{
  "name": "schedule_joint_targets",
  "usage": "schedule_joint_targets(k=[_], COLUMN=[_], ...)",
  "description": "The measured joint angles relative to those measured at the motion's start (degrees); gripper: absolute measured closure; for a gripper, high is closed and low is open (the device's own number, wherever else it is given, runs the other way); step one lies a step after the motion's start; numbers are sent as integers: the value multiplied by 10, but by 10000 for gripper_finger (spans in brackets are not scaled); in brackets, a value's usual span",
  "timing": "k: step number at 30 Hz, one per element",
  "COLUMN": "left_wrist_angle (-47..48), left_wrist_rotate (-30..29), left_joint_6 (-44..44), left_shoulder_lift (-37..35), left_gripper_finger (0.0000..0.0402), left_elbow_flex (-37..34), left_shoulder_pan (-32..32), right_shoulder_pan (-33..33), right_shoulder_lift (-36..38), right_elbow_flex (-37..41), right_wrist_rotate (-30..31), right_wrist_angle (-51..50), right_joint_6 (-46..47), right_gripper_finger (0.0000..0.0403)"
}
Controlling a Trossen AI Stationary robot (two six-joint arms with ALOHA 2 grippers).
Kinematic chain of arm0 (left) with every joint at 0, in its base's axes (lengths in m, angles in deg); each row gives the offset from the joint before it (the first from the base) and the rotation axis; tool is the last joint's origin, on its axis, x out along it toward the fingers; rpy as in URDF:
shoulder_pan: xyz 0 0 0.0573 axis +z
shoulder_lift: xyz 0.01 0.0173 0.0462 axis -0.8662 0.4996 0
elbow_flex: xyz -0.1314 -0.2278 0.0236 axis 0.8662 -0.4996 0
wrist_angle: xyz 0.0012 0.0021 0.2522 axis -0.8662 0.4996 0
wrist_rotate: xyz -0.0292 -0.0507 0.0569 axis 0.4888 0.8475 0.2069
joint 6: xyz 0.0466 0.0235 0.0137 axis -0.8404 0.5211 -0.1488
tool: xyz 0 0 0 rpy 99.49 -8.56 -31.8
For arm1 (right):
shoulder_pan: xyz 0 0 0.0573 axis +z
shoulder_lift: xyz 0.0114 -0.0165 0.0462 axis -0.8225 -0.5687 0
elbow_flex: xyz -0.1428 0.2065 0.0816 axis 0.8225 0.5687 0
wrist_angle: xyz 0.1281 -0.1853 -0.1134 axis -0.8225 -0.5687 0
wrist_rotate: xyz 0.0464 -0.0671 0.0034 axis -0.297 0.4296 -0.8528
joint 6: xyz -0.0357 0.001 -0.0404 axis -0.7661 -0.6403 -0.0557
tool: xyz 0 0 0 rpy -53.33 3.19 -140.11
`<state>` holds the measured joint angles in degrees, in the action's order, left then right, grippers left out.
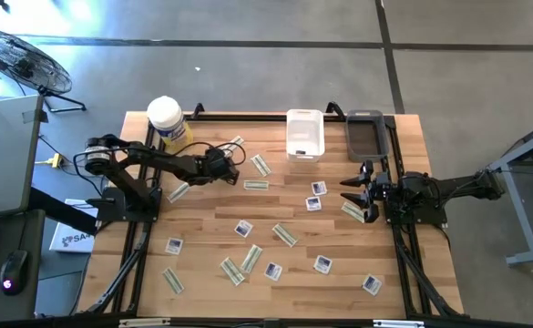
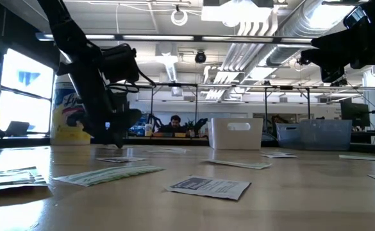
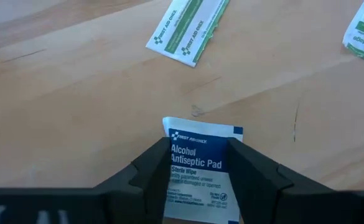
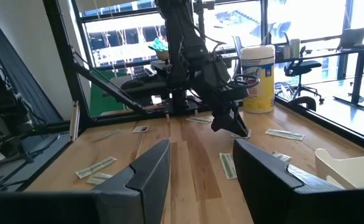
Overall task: Pick & Place First Aid Supplies
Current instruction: Put the blue alcohol pad into the white bin
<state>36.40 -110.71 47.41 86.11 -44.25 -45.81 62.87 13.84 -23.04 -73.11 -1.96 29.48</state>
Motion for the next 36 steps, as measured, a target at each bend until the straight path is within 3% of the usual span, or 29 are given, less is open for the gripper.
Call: schedule_joint_targets(k=[4, 22, 36], left_wrist_angle=[0, -1, 14], left_wrist_rotate=[1, -11, -4], left_joint_6=[0, -6, -63], left_shoulder_lift=[0, 2, 3], left_gripper_finger=[273, 275, 275], left_elbow_flex=[0, 2, 67], left_shoulder_pan=[0, 0, 0], right_shoulder_pan=[0, 0, 0], right_shoulder_lift=[0, 0, 0], right_elbow_flex=[0, 0, 0], right_wrist_rotate=[0, 0, 0], right_wrist_angle=[0, 0, 0], right_joint_6=[0, 0, 0], right_gripper_finger=[233, 233, 233])
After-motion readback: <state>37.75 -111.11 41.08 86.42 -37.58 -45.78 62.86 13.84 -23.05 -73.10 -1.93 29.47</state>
